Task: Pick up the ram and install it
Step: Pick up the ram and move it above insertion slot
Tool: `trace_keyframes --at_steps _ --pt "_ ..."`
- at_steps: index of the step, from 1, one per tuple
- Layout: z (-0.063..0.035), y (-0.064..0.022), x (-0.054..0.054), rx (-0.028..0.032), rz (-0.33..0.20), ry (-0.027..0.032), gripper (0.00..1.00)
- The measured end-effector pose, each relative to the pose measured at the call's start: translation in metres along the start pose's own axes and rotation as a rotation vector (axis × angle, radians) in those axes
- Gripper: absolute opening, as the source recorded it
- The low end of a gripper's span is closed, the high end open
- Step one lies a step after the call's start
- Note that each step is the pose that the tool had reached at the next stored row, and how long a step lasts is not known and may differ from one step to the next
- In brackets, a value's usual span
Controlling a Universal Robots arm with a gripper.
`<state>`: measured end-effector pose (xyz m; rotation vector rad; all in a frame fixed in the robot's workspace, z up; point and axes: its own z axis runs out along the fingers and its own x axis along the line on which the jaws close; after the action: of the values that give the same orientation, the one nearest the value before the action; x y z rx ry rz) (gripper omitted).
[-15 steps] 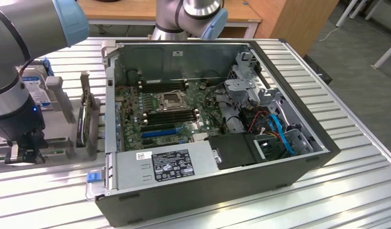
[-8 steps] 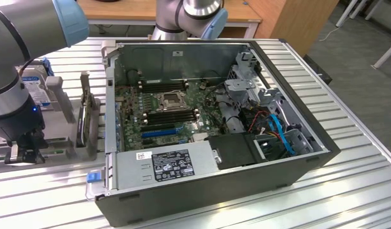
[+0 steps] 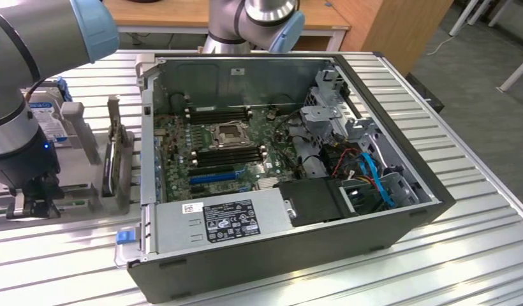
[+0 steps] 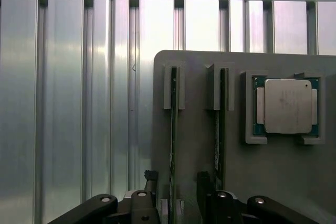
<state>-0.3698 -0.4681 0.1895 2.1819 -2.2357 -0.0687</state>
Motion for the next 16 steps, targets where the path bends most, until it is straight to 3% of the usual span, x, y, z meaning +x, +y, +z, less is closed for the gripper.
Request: trace_keyframes --at_steps 1,2,10,11,16 --pt "0.0 0.0 0.0 0.0 0.0 0.0 0.42" --pt "0.0 0.0 0.0 0.0 0.0 0.0 0.35" --pt "-0.0001 0.0001 0.0 -0.0001 0.0 0.002 0.34" --pt "-0.0001 0.0002 0.0 -0.0002 0.0 0.0021 0.27" --pt "0.0 0.0001 0.0013 0.0 0.0 0.0021 0.27"
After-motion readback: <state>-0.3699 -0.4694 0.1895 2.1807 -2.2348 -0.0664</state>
